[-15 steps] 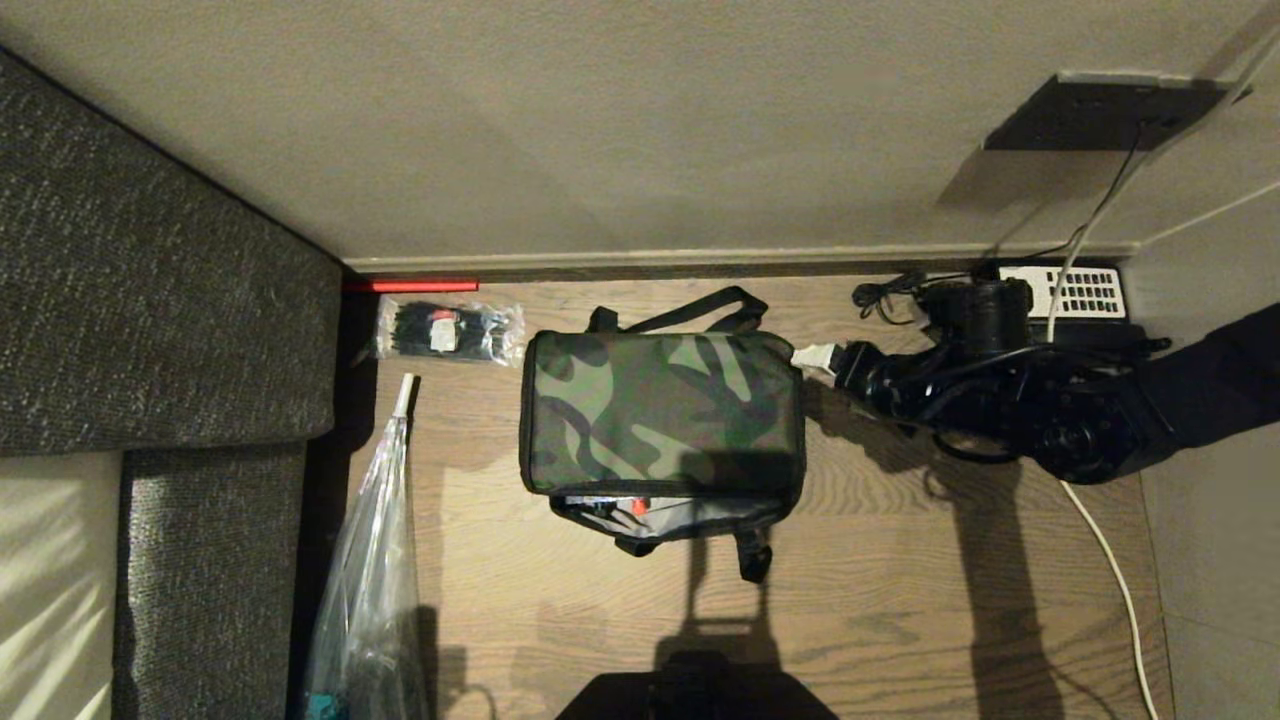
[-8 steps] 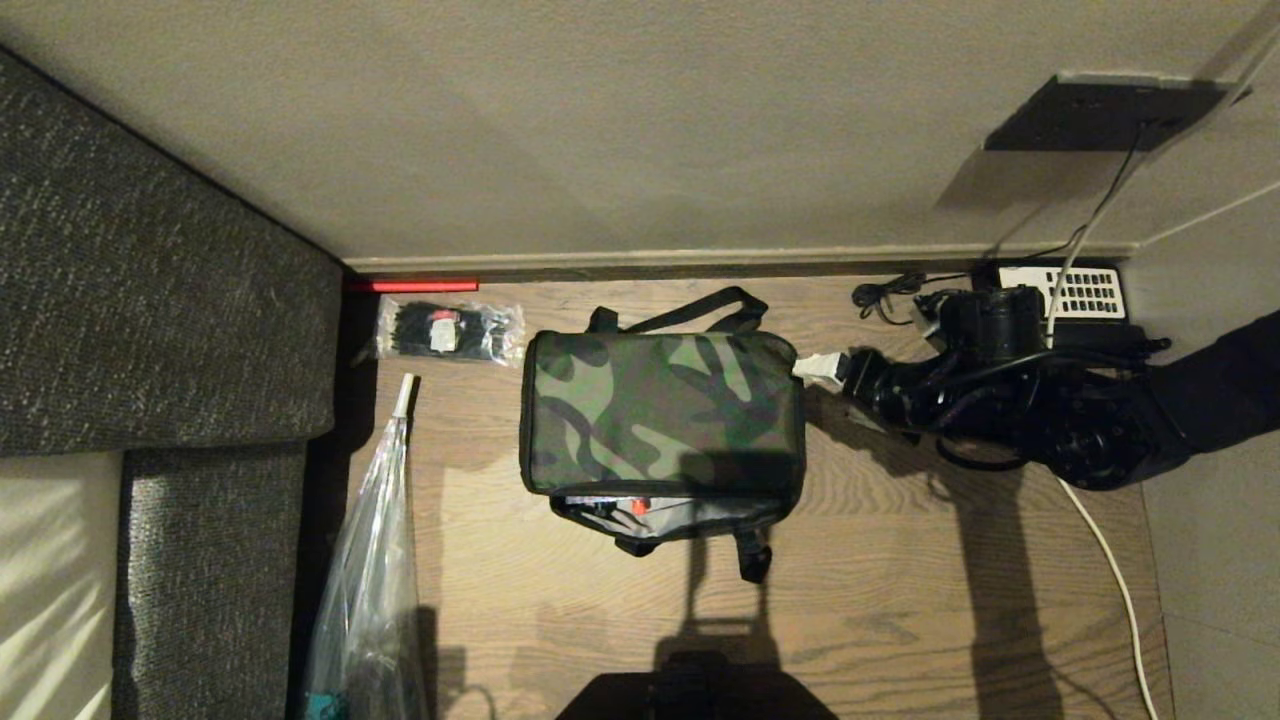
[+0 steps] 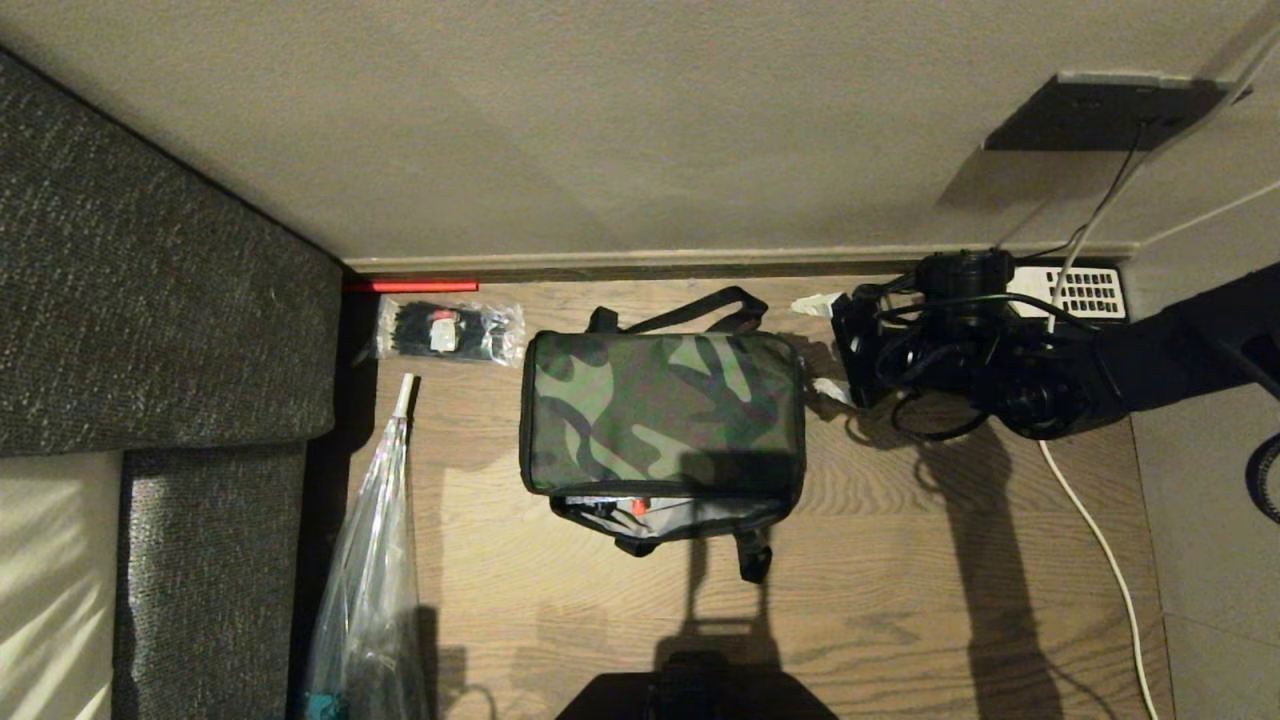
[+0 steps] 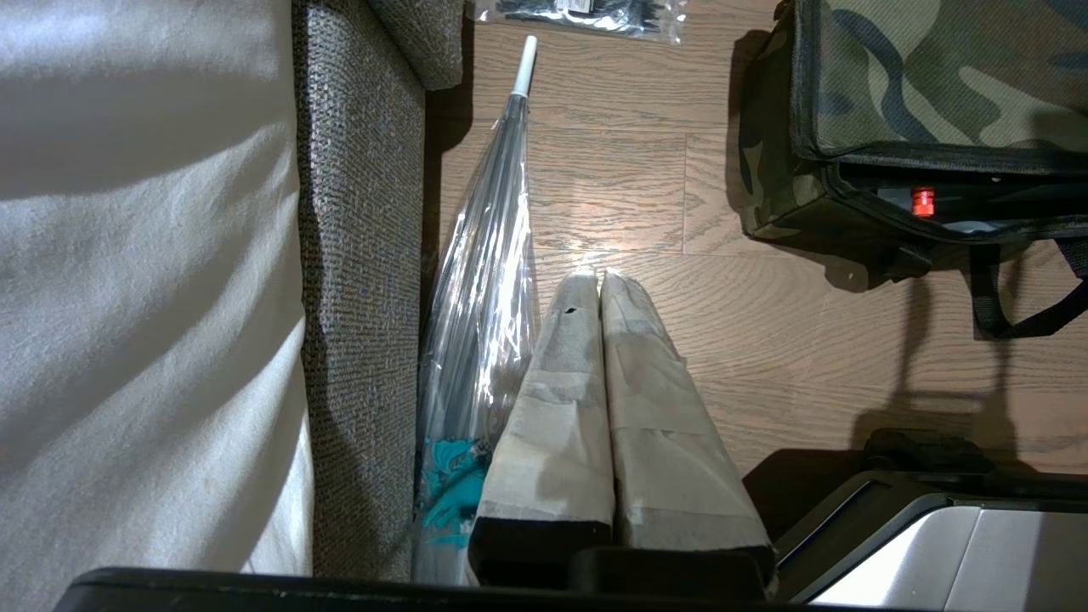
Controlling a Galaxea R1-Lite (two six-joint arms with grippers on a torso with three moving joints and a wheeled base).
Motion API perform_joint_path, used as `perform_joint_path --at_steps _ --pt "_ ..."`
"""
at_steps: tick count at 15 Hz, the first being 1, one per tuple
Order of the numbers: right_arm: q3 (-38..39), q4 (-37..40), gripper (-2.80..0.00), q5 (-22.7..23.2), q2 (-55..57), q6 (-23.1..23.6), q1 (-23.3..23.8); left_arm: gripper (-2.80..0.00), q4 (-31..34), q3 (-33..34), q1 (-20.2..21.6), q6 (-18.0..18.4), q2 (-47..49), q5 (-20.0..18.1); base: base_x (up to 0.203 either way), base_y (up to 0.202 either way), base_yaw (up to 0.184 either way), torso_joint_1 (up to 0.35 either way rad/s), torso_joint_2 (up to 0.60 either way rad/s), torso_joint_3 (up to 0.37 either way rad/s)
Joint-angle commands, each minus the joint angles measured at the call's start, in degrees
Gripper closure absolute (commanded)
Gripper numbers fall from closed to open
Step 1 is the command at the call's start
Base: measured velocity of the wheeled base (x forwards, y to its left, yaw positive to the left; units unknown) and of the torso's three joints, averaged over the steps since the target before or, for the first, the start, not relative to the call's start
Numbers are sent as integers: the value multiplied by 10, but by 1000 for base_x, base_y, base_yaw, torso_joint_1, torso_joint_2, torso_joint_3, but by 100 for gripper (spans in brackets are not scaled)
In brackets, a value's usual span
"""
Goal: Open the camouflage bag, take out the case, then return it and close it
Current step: Open the top of the storage box
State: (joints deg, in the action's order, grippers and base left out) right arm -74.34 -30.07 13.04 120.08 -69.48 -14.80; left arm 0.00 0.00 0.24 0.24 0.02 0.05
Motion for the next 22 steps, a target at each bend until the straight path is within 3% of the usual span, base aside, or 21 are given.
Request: perform_joint_path --at_steps 1,5,8,10,11,12,17,19,22 --pt "-41 1 -280 -1 40 -28 -1 0 0 1 0 0 -1 0 0 0 0 0 0 0" --pt "-53 -8 -280 -5 72 -1 -1 0 0 1 0 0 -1 0 0 0 0 0 0 0" --pt "-49 -15 -280 -35 75 -8 -1 0 0 1 0 0 -1 0 0 0 0 0 0 0" --pt "-50 -19 -280 -80 77 -34 -3 0 0 2 0 0 0 0 0 0 0 0 0 0" --pt "-54 -24 -221 -85 75 -43 -5 0 0 1 0 0 -1 0 0 0 0 0 0 0" --pt "-53 -28 0 -83 73 -46 -5 0 0 1 0 0 -1 0 0 0 0 0 0 0" --pt "-51 -30 0 -35 57 -101 -5 0 0 2 0 0 -1 0 0 0 0 0 0 0" --pt "-46 -31 0 -35 58 -92 -10 0 0 2 0 -1 -1 0 0 0 0 0 0 0" --pt "-39 -29 0 -31 60 -28 -10 0 0 1 0 0 -1 0 0 0 0 0 0 0"
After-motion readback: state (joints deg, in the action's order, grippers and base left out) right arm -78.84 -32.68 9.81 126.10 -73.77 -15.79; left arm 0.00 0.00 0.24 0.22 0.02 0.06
